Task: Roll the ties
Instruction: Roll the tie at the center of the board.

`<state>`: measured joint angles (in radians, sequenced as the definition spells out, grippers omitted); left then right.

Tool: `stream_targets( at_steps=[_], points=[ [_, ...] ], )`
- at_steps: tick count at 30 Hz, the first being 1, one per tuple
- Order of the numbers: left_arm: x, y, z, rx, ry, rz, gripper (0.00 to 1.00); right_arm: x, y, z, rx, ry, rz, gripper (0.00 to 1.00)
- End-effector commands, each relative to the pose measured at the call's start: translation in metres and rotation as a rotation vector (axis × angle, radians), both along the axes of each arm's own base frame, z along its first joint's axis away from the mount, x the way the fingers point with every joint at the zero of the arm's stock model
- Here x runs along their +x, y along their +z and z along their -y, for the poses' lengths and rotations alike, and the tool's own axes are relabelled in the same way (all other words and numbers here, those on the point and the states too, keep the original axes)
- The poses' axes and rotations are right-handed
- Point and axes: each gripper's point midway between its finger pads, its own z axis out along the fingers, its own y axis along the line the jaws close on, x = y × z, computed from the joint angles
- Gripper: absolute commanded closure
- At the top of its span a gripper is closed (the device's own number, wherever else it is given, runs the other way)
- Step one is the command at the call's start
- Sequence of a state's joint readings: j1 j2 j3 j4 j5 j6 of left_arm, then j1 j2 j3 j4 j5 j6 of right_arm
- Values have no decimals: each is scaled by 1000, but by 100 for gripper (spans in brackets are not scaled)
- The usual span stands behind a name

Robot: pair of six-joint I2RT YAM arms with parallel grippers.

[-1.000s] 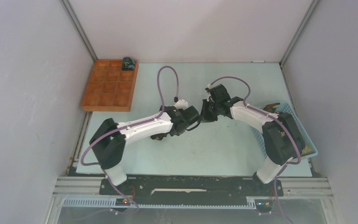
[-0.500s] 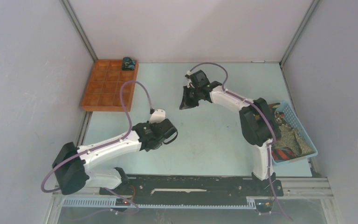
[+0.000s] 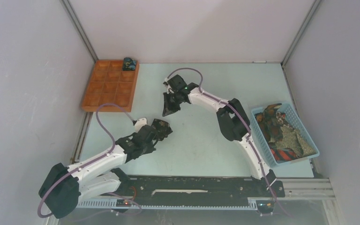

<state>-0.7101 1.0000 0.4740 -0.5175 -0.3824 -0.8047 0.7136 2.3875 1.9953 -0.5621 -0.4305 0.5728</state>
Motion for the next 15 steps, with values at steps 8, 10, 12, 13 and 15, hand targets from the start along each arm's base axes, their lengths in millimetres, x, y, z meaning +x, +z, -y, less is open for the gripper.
stream_targets(
  at_steps=[8,10,12,13,15],
  points=[
    [26,-9,23,-192,63,24,100,-14,-23,-28,-44,88,-26,94],
    [31,-13,23,-201,78,23,100,-21,-26,-29,-51,102,-27,95],
    [34,-16,25,-207,83,18,100,-27,-29,-30,-57,117,-32,94],
    [35,-17,25,-206,84,16,100,-29,-30,-31,-60,121,-33,94],
    [39,-19,25,-195,90,10,100,-34,-34,-31,-66,128,-38,94]
  ],
)
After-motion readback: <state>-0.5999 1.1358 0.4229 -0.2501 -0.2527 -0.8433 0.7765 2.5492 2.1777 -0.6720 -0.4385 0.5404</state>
